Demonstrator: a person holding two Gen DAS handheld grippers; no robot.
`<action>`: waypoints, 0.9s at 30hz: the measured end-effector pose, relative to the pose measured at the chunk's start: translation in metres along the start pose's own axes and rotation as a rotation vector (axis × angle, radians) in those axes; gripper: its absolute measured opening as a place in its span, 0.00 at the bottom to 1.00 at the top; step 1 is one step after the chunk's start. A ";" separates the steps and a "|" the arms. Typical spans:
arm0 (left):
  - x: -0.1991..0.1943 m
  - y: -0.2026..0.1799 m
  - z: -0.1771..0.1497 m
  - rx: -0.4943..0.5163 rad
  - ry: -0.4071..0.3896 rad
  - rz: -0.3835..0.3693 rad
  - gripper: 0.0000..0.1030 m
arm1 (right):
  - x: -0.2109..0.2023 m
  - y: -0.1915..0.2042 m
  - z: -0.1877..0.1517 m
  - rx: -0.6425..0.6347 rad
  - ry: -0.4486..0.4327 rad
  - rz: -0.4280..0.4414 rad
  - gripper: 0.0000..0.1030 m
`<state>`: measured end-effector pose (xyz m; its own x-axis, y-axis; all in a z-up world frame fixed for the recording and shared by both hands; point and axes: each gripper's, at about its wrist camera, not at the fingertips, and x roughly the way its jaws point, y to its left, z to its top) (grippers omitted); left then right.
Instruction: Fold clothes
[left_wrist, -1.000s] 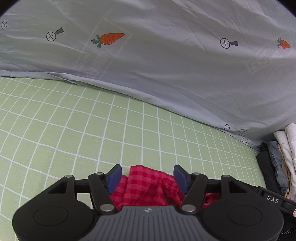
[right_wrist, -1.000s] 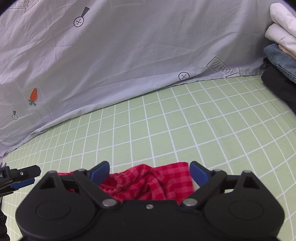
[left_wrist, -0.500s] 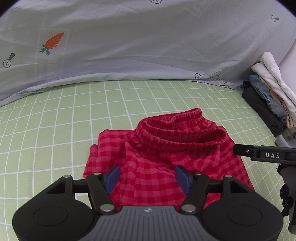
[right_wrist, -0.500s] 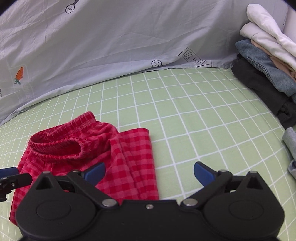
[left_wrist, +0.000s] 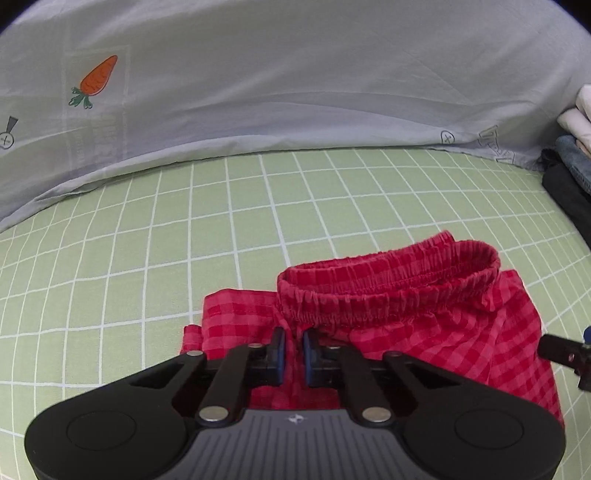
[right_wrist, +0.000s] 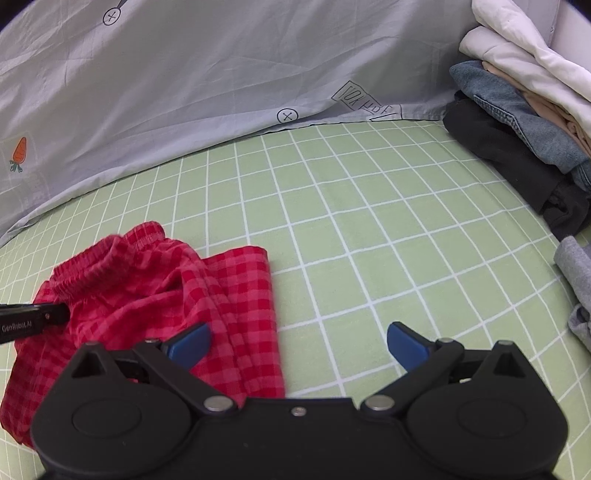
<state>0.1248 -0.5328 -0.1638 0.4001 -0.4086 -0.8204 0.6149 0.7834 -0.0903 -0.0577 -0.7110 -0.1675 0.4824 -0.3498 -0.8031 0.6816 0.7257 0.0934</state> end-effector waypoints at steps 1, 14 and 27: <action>-0.003 0.008 0.003 -0.043 -0.013 0.006 0.11 | 0.001 0.002 0.000 -0.006 0.001 0.006 1.00; -0.040 0.053 -0.014 -0.198 -0.007 -0.040 0.80 | 0.016 0.029 0.004 -0.043 0.043 0.076 1.00; -0.033 0.020 -0.053 -0.059 0.092 -0.055 0.86 | 0.027 0.041 0.002 -0.086 0.124 0.079 1.00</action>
<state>0.0881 -0.4786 -0.1683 0.3006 -0.4092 -0.8615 0.5924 0.7880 -0.1676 -0.0160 -0.6919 -0.1845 0.4575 -0.2181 -0.8621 0.5924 0.7977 0.1126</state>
